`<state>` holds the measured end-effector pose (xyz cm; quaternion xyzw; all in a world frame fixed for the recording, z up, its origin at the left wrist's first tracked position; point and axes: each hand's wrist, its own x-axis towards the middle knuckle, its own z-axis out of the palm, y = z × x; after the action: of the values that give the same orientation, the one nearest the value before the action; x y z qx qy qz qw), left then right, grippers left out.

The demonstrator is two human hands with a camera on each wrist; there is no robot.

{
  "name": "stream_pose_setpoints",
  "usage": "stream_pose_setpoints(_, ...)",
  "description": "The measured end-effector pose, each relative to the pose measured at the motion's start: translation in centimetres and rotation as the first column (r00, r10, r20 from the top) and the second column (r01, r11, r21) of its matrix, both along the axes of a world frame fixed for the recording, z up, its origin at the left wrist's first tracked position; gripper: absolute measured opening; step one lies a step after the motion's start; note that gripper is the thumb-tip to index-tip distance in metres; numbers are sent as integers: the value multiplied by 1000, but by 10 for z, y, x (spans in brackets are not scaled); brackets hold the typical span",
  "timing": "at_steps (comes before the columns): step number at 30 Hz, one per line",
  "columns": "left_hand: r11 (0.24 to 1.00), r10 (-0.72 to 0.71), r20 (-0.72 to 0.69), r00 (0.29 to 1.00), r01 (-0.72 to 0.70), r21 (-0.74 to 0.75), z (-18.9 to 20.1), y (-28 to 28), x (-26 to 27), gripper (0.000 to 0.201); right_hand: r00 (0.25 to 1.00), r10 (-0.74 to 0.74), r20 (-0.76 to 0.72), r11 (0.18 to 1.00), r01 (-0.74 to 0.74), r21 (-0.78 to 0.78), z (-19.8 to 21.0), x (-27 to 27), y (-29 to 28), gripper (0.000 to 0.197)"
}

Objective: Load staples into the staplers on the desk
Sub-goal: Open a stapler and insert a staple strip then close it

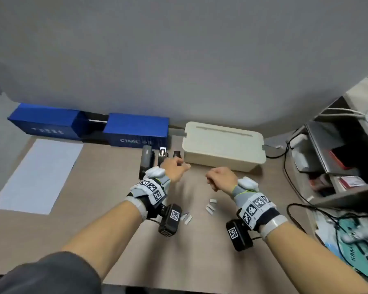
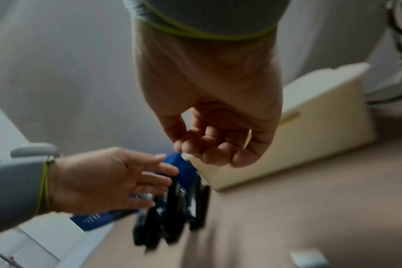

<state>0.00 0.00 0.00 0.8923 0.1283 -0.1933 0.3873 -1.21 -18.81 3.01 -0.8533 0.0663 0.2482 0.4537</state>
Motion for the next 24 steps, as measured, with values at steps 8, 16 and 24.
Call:
stream_pose_setpoints(8, 959, 61, -279, 958, 21, 282, -52, -33, 38, 72, 957, 15, -288, 998, -33, -60, -84, 4, -56, 13)
stream_pose_setpoints(16, 990, 131, -153, 979, -121, 74, -44, -19, -10, 37, 942, -2, -334, 1000, 12, 27, -85, 13, -55, 17)
stream_pose_setpoints(24, 987, -98, 88, 991, 108, -115, 4, 26, -51, 35, 956, 29, -293, 951, 64, 301, -40, 3, 20, 25)
